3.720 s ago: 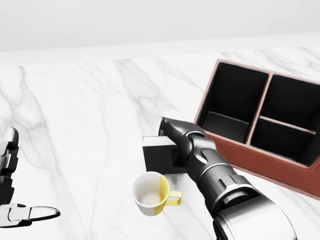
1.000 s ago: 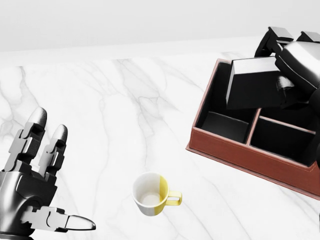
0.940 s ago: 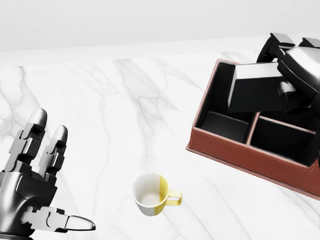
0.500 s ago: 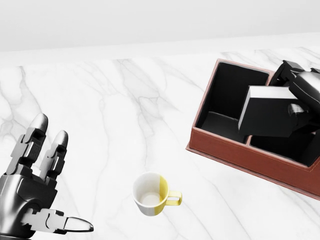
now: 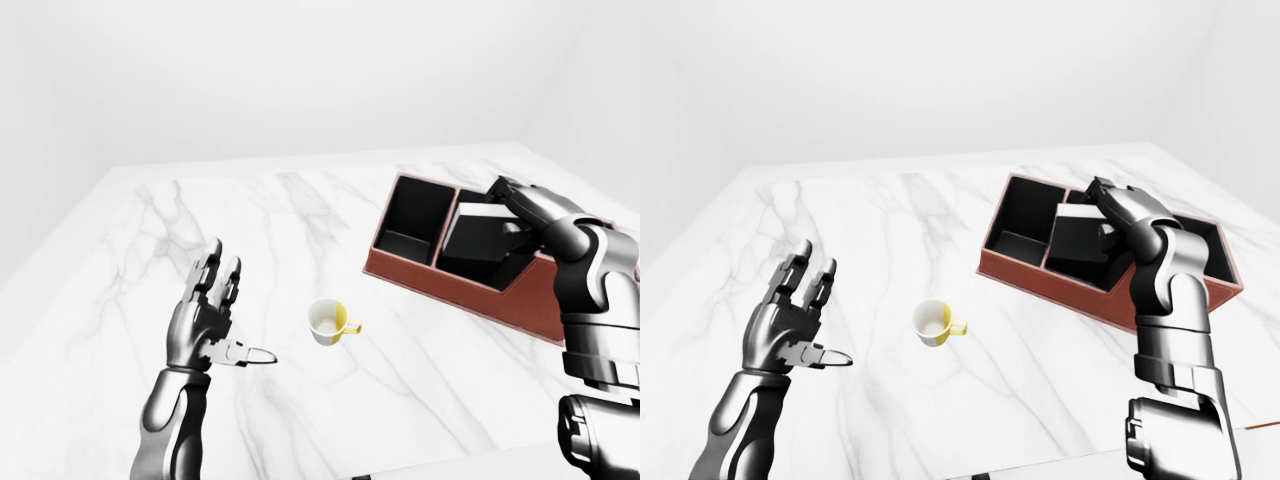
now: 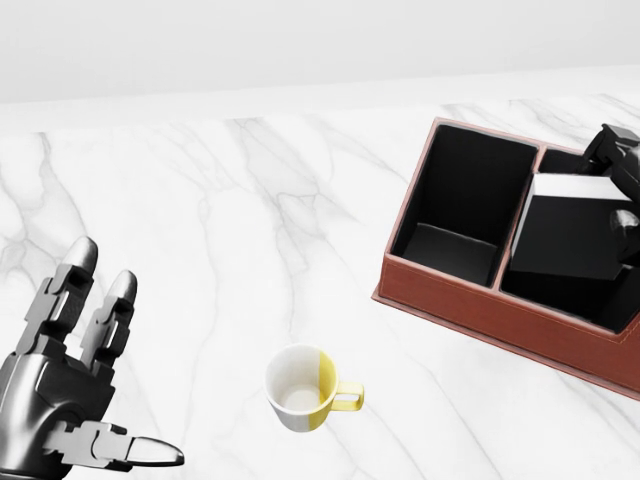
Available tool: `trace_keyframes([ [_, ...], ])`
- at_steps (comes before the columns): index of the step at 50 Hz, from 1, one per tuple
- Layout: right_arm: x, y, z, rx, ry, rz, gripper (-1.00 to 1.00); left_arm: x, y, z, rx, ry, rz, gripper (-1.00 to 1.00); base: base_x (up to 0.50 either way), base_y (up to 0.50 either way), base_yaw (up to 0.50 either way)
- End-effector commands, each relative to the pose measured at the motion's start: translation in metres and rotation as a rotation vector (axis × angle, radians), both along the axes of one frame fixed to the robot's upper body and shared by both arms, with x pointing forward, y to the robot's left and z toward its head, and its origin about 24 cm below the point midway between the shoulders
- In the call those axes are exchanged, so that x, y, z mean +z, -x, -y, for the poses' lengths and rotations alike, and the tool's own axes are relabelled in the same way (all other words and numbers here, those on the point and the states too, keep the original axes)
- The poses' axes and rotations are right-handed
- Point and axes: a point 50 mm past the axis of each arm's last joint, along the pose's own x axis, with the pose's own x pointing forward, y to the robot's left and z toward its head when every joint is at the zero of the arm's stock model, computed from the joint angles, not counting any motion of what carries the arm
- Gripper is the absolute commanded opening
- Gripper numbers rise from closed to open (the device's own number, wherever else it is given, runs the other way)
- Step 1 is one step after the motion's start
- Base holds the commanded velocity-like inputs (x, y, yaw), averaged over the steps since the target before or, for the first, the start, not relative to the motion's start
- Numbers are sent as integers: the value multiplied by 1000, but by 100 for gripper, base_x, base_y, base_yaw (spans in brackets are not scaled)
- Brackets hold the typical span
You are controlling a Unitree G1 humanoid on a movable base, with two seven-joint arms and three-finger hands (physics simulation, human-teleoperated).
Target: Pick up the book and place it in the caddy.
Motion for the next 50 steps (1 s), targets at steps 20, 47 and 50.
trace_keyframes([
  [20, -11, -20, 22, -117, -98, 119, -100, -5, 1, -7, 17, 6, -21, 100, 0, 0, 0],
  [47, -16, -13, 29, -137, -25, 49, -100, -9, 0, -7, 15, 8, -34, 100, 0, 0, 0],
  [50, -21, -16, 28, -143, -43, 55, -100, -9, 1, -8, 17, 9, -35, 100, 0, 0, 0],
])
